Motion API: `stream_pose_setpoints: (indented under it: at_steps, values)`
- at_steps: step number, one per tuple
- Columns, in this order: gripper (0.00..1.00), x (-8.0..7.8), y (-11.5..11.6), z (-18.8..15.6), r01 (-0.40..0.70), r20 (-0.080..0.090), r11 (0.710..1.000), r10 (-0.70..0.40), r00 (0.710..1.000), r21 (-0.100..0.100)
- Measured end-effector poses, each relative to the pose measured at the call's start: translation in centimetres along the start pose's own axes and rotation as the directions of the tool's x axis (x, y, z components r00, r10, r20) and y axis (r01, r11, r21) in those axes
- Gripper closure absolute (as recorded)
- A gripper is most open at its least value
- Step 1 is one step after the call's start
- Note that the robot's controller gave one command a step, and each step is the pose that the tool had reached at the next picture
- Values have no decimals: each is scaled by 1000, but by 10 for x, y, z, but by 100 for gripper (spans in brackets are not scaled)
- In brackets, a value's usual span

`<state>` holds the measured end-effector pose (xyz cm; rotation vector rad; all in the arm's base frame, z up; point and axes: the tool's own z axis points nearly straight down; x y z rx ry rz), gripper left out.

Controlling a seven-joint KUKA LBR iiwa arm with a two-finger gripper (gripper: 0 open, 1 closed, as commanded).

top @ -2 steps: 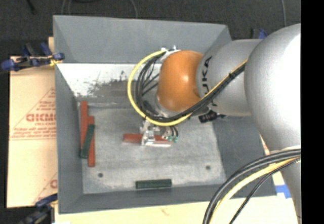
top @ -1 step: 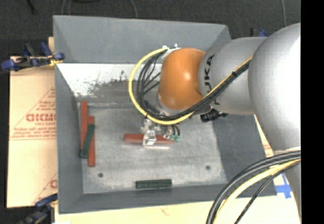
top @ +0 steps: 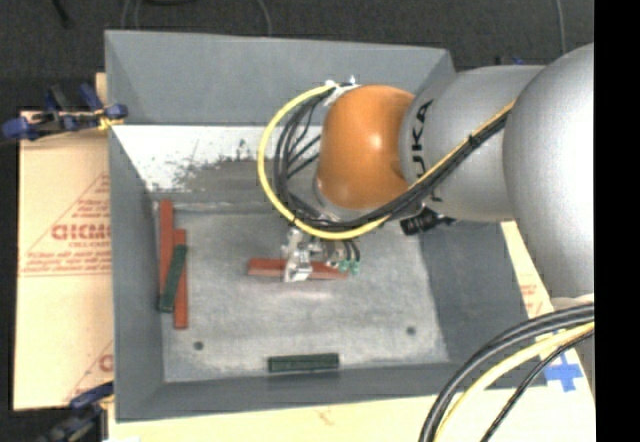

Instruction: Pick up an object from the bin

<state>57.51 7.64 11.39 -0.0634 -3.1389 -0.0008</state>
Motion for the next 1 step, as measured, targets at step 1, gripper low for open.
stream_pose_setpoints:
  at_steps: [1]
  values:
    - [100,0,0,-17,-1,2,1000,1,1000,0]
